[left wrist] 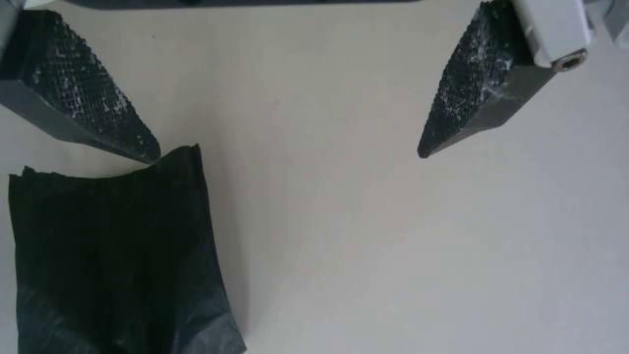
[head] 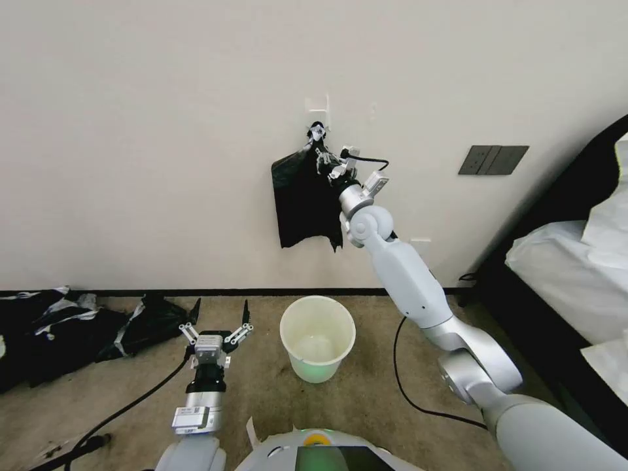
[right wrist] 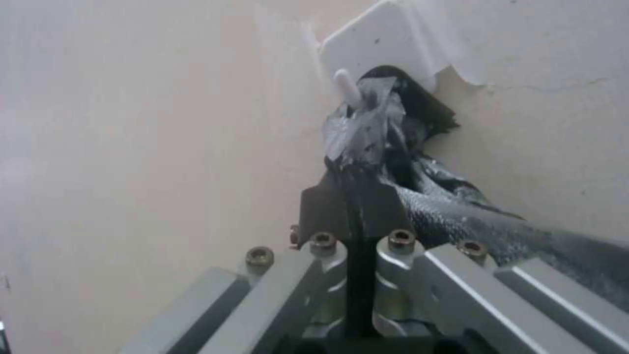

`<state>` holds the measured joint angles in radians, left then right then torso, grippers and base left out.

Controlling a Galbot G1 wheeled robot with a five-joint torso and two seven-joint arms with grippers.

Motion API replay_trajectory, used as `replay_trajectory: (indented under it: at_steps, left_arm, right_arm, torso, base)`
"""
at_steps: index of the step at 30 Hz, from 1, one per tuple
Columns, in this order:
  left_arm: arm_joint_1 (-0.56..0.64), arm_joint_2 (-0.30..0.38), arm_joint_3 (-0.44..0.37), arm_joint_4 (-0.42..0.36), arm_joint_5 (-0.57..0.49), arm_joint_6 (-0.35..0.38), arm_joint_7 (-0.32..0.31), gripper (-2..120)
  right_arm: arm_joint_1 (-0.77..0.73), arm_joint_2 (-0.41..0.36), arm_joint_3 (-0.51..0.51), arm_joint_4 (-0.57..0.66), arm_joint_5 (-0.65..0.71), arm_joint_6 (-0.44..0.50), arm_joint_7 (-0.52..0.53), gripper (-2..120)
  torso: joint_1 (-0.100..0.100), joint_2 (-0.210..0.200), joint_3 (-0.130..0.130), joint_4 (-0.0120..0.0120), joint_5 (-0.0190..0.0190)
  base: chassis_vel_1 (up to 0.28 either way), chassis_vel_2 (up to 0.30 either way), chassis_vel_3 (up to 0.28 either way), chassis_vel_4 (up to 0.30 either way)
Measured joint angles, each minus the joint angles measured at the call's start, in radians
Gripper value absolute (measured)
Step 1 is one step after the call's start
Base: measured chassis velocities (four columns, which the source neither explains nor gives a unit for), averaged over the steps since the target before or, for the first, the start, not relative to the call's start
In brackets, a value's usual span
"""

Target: Place a trash bag onto the trash bin.

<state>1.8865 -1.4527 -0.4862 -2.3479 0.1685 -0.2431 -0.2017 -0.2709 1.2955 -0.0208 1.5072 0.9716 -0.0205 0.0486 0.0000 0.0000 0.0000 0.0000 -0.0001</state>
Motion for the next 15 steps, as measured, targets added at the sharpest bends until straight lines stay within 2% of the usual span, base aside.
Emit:
replay_trajectory:
  at_steps: [15]
  left_arm:
    - [-0.002, 0.000, 0.005, 0.000, 0.001, -0.001, -0.001, 100]
  right_arm:
    - [-0.078, -0.033, 0.008, 0.082, -0.016, 0.000, -0.002, 0]
  torso:
    - [0.000, 0.000, 0.000, -0.0001, 0.0001]
  base:
    - [0.000, 0.000, 0.000, 0.000]
